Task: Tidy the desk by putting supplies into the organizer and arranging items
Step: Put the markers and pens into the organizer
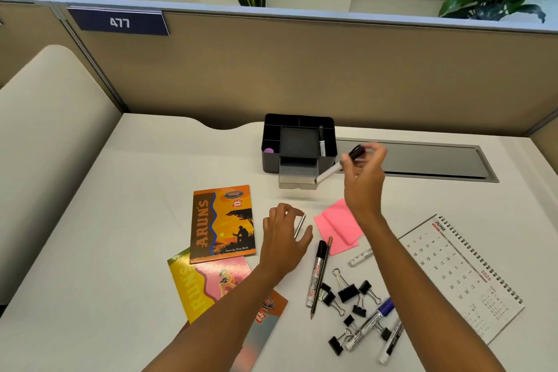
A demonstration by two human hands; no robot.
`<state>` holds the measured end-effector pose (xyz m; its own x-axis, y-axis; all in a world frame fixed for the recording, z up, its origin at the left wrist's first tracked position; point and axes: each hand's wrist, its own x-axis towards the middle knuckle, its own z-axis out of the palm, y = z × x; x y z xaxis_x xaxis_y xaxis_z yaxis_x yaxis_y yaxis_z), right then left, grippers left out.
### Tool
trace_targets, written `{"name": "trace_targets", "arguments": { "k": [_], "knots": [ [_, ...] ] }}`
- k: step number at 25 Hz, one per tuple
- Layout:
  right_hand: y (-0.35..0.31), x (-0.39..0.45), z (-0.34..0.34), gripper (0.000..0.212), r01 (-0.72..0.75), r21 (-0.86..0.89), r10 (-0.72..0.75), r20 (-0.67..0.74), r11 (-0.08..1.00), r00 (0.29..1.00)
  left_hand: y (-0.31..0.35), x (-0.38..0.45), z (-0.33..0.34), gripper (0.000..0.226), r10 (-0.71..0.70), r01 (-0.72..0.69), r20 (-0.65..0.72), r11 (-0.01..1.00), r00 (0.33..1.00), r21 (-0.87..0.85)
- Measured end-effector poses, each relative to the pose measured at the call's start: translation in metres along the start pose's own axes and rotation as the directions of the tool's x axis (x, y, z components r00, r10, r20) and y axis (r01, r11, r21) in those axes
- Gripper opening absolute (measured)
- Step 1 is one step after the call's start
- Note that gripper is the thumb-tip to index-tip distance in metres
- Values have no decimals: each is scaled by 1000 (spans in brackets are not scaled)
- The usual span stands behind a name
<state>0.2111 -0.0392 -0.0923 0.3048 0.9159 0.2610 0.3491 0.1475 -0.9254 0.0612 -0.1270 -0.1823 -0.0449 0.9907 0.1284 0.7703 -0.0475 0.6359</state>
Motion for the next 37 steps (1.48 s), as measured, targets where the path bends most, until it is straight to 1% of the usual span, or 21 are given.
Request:
{"name": "trace_targets", "arguments": {
  "k": [2, 4, 7, 9, 11, 14, 17, 20, 23, 26, 28, 30, 33, 34, 35, 37],
  "knots": [
    [-7, 26, -1, 30, 86, 33, -83, -89, 996, 993, -6, -6, 2, 26, -5, 5, 19, 1000, 1000, 13],
    [-7, 46, 5, 29, 119, 11, -117, -98, 993, 988, -11, -10, 4, 24, -9, 8, 32, 1000, 999, 19],
    [4, 64, 18, 26, 156, -132, -157, 1, 979, 988, -14, -12, 6, 23, -12, 11, 51, 1000, 999, 23],
    [14, 70, 27, 26, 167, -236, -148, 99, 957, 984, -17, -12, 7, 23, -15, 14, 65, 1000, 998, 22],
    [22, 72, 33, 25, 181, -297, -141, 152, 938, 978, -18, -11, 7, 23, -20, 19, 67, 1000, 998, 21],
    [31, 76, 37, 17, 208, -327, -150, 193, 922, 970, -19, -11, 6, 20, -61, 61, 50, 998, 997, -9],
    [38, 78, 37, 13, 234, -341, -160, 231, 910, 960, -18, -12, 8, 17, -61, 61, 52, 998, 997, -4],
    [42, 72, 31, 15, 210, -319, -150, 202, 924, 968, -18, -12, 7, 13, -44, 43, 66, 999, 997, 12],
    [45, 58, 22, 16, 113, -287, -65, 169, 951, 983, -19, -14, 6, 12, -45, 43, 68, 998, 997, 38],
    [50, 34, 10, 14, -3, -275, 66, 218, 961, 974, -21, -15, 5, 13, -47, 43, 79, 998, 996, 48],
    [55, 13, 1, 8, -107, -339, 209, 279, 934, 937, -22, -16, 4, 13, -47, 42, 83, 997, 995, 62],
    [59, -12, -7, 4, -201, -432, 366, 344, 879, 865, -22, -17, 4, 13, -46, 39, 91, 996, 995, 75],
    [60, -50, -13, 13, -266, -585, 556, 395, 766, 731, -19, -18, 5, 15, -51, 41, 106, 995, 993, 92],
    [60, -63, -12, 17, -271, -621, 590, 390, 735, 707, -18, -18, 5, 15, -54, 43, 112, 995, 992, 94],
    [60, -75, -11, 21, -252, -654, 598, 381, 714, 706, -18, -19, 5, 15, -54, 43, 118, 995, 992, 94],
    [60, -92, -7, 30, -202, -689, 575, 365, 696, 732, -15, -22, 5, 15, -57, 47, 124, 996, 991, 82]
  ]
}}
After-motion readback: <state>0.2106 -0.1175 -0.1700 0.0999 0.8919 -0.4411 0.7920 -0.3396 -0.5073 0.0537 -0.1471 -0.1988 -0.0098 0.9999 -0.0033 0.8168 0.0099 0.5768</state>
